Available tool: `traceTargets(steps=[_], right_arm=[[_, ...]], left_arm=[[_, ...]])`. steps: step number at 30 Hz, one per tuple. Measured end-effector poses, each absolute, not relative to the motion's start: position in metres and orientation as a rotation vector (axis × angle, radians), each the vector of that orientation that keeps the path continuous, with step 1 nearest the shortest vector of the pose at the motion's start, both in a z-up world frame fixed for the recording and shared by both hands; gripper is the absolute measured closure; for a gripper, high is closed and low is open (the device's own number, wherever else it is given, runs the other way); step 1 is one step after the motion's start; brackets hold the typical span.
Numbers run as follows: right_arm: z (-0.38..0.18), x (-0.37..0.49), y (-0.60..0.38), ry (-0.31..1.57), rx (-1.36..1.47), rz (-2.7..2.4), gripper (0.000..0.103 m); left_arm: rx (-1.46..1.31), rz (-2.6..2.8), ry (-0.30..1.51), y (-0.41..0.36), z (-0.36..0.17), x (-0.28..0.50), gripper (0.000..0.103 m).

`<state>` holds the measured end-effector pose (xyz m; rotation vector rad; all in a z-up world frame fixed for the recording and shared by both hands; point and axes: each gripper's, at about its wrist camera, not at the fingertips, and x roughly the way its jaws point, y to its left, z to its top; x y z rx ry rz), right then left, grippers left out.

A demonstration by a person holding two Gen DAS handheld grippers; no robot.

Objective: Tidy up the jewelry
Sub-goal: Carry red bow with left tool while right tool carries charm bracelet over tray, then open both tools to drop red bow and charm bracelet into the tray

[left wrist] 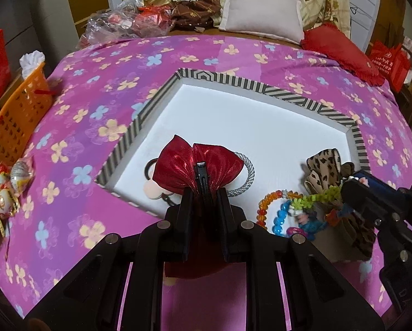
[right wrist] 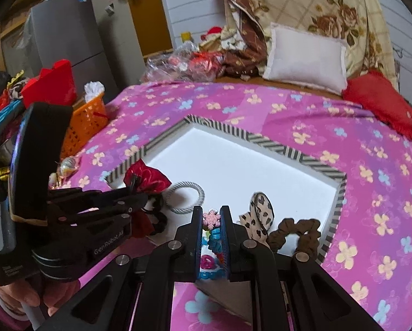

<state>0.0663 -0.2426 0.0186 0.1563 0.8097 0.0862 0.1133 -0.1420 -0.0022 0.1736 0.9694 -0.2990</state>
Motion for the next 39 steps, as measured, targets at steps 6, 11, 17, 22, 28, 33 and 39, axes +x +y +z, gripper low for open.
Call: traceTargets(steps=[6,11,17,22,28,33,39], right_arm=[[0.001,0.071,-0.252,0.847,0.155,0.051,0.092],[-0.012,0.070,-0.258,0.878,0.155,0.030,0.092],[-0.019,0.067,-0.257,0.895,0.144,0.031,0.092],[-0.021,0.063,-0.257,0.901,0.159,0.026,0.085],[-0.013,0.050,-0.257,0.866,0.165,0.020,0.054],[-0.003,0.032,-0.256,0.841,0.177,0.011,0.054],[0.004,0.010,-0.254,0.828,0.192,-0.010,0.053]], left_arm=[[0.181,-0.287,0.996,-0.147,-0.019,0.122,0.087],[0.188,-0.281,1.002,-0.150,-0.026,0.126,0.087],[0.193,-0.268,1.016,-0.154,-0.036,0.130,0.087],[0.212,-0.264,0.996,-0.157,-0.037,0.127,0.087],[0.211,-0.264,0.962,-0.155,-0.032,0.121,0.062],[0.194,-0.269,0.949,-0.147,-0.023,0.112,0.054],[0.192,-0.266,0.907,-0.135,-0.005,0.090,0.052]])
